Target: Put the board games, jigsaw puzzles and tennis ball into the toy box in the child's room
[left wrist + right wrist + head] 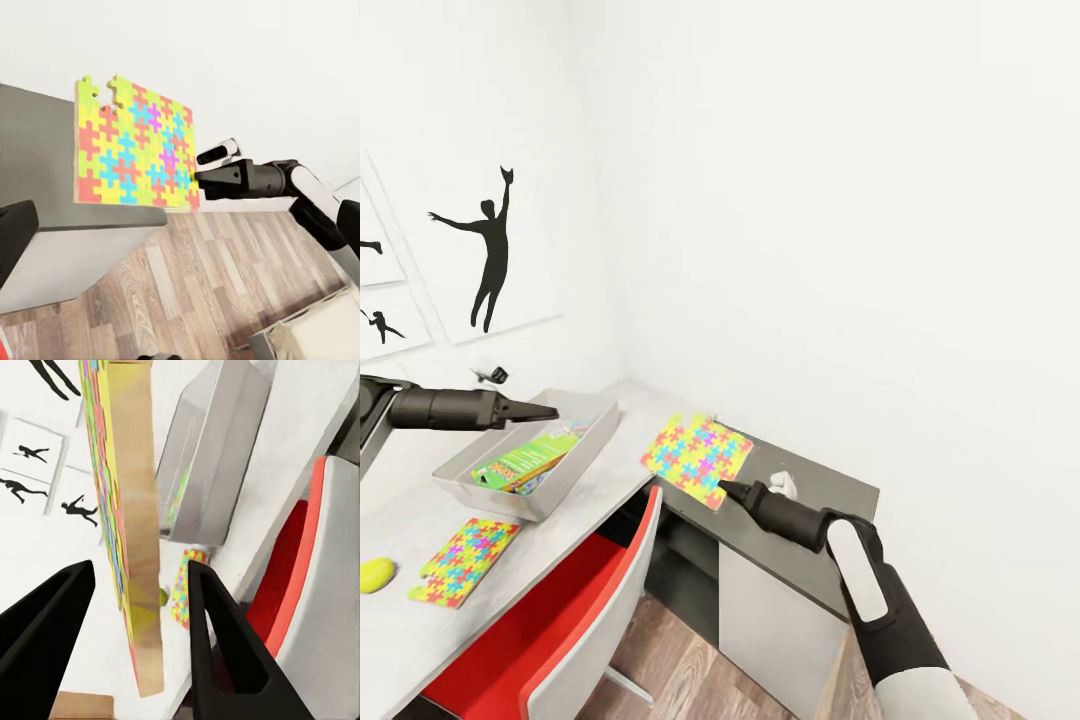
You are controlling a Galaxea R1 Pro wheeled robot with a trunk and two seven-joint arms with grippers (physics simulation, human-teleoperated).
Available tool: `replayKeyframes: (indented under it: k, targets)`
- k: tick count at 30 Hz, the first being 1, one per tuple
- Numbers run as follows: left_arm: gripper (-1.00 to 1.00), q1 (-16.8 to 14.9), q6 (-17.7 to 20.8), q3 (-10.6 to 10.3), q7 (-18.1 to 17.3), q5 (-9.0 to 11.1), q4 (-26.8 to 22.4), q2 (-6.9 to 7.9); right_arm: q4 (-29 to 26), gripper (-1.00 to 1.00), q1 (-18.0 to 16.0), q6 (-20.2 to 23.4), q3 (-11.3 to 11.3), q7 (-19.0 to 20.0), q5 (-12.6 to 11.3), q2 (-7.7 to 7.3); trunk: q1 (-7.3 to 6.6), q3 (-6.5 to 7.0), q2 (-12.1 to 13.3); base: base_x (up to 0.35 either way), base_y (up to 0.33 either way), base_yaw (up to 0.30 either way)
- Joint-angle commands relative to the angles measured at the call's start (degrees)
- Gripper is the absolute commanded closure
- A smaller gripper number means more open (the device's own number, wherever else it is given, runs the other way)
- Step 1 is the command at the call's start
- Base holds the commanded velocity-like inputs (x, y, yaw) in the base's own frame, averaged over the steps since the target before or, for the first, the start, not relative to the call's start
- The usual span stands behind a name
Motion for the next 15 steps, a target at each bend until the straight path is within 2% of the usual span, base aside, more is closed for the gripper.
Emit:
replayKeyframes:
  k: [1, 4, 7, 10, 15]
  targets:
    - [-1.00, -0.1, 0.6, -0.1, -0.3, 0.0, 0.0, 0.19, 0.0, 1.00, -1.9, 1.3, -0.1, -1.5, 0.2, 0.28, 0.04, -0.14, -0.1, 0.000, 0.000, 0.000]
    - [-1.00, -0.1, 0.6, -0.1, -0.3, 0.1, 0.0, 0.54, 0.4, 1.00, -6.6, 2.9, -0.2, -7.7, -0.2, 0.73, 0.04, -0.14, -0.1, 0.000, 0.000, 0.000]
    - [-1.00, -0.1, 0.6, -0.1, -0.3, 0.1, 0.0, 0.82, 0.6, 1.00, -10.2, 4.0, -0.2, -10.7, -1.1, 1.39, 0.04, -0.14, -0.1, 0.000, 0.000, 0.000]
    - [-1.00, -0.1, 0.6, 0.0, -0.3, 0.1, 0.0, 0.96, 1.9, 1.00, -13.3, 5.8, -0.2, -12.5, -1.8, 1.58, 0.04, -0.14, -0.1, 0.000, 0.000, 0.000]
    - [-1.00, -0.1, 0.6, 0.0, -0.3, 0.1, 0.3, 1.80, 2.2, 1.00, -14.4, 6.1, -0.1, -13.3, -2.0, 1.58, 0.04, -0.14, -0.1, 0.000, 0.000, 0.000]
